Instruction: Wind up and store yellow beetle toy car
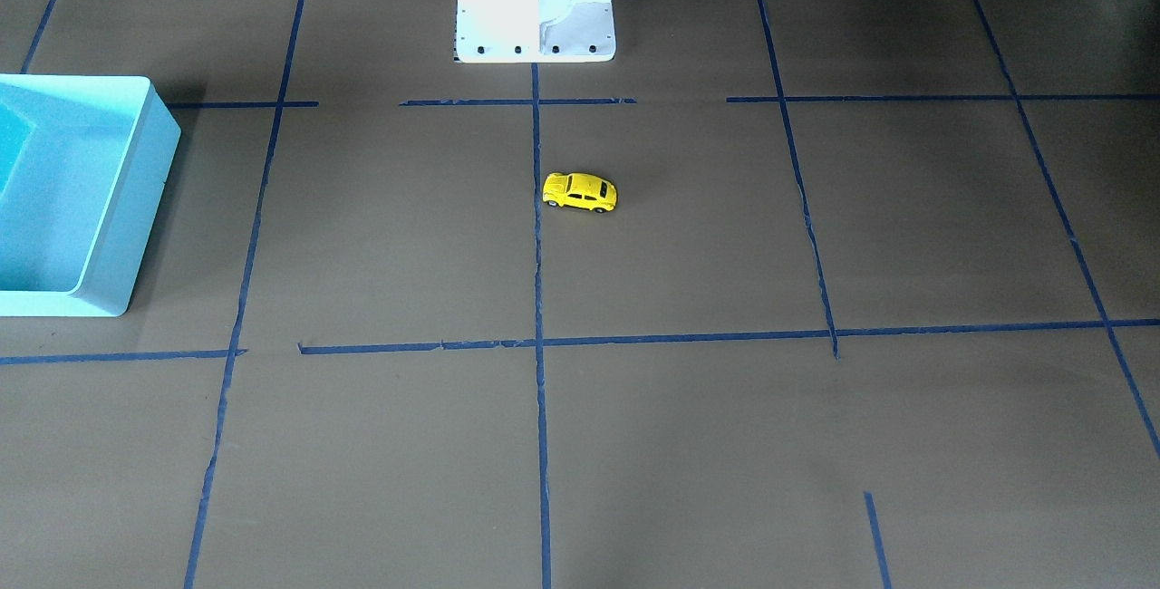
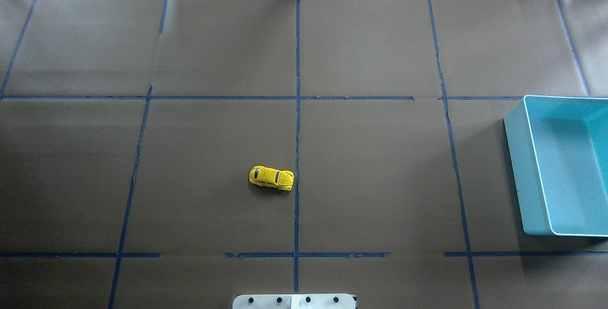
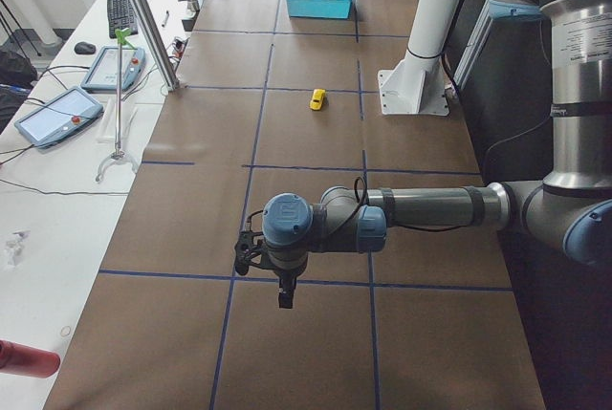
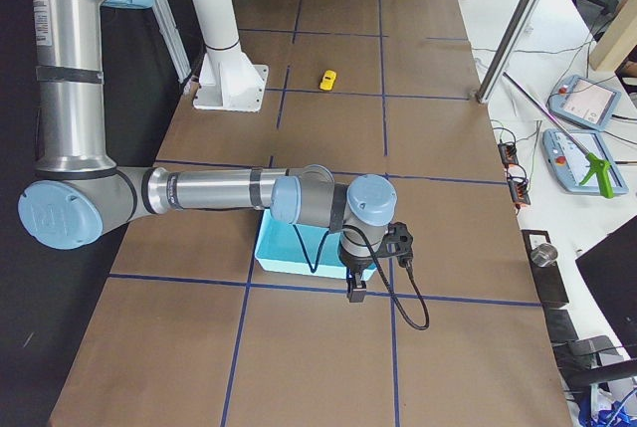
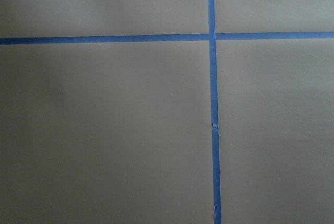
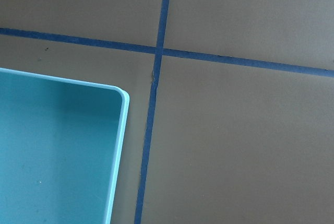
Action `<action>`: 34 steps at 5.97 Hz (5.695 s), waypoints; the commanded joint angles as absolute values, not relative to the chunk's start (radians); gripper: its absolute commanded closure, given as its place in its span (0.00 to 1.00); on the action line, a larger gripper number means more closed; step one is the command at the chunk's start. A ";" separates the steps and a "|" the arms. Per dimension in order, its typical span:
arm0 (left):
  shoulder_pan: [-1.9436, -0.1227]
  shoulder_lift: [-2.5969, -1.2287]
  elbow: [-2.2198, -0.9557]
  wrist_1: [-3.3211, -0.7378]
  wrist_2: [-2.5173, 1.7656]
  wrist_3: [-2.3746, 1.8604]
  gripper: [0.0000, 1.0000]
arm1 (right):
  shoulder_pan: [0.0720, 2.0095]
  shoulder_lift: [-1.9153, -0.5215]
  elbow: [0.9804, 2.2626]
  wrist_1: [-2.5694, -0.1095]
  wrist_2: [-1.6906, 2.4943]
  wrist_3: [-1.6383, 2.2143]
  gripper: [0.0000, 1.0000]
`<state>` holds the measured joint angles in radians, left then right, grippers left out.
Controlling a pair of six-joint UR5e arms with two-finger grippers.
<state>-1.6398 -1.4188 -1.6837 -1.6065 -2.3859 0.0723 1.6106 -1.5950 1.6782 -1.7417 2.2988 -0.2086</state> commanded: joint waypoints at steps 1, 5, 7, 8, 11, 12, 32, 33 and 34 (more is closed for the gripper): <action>-1.640 -1.419 -1.683 -1.611 -2.385 0.074 0.00 | 1.600 -1.595 1.677 -1.741 2.292 -0.207 0.00; -1.635 -1.430 -1.695 -1.606 -2.395 0.071 0.00 | 1.600 -1.598 1.678 -1.740 2.292 -0.207 0.00; -1.635 -1.425 -1.677 -1.617 -2.388 0.077 0.00 | 1.598 -1.595 1.678 -1.740 2.296 -0.207 0.00; -1.631 -1.445 -1.674 -1.615 -2.388 0.075 0.00 | 1.598 -1.597 1.678 -1.740 2.296 -0.207 0.00; -1.631 -1.448 -1.681 -1.653 -2.388 0.084 0.00 | 1.600 -1.595 1.680 -1.740 2.299 -0.207 0.00; -1.615 -1.447 -1.669 -1.723 -2.387 0.081 0.00 | 1.598 -1.597 1.678 -1.740 2.298 -0.209 0.00; -0.502 -2.292 -1.678 -1.608 -1.967 0.420 0.00 | 1.598 -1.635 1.764 -1.738 2.313 -0.204 0.00; -0.485 -2.269 -1.677 -1.618 -1.932 0.458 0.00 | 1.598 -1.641 1.760 -1.738 2.312 -0.206 0.00; -0.467 -2.260 -1.664 -1.653 -1.896 0.471 0.00 | 1.598 -1.644 1.756 -1.738 2.307 -0.207 0.00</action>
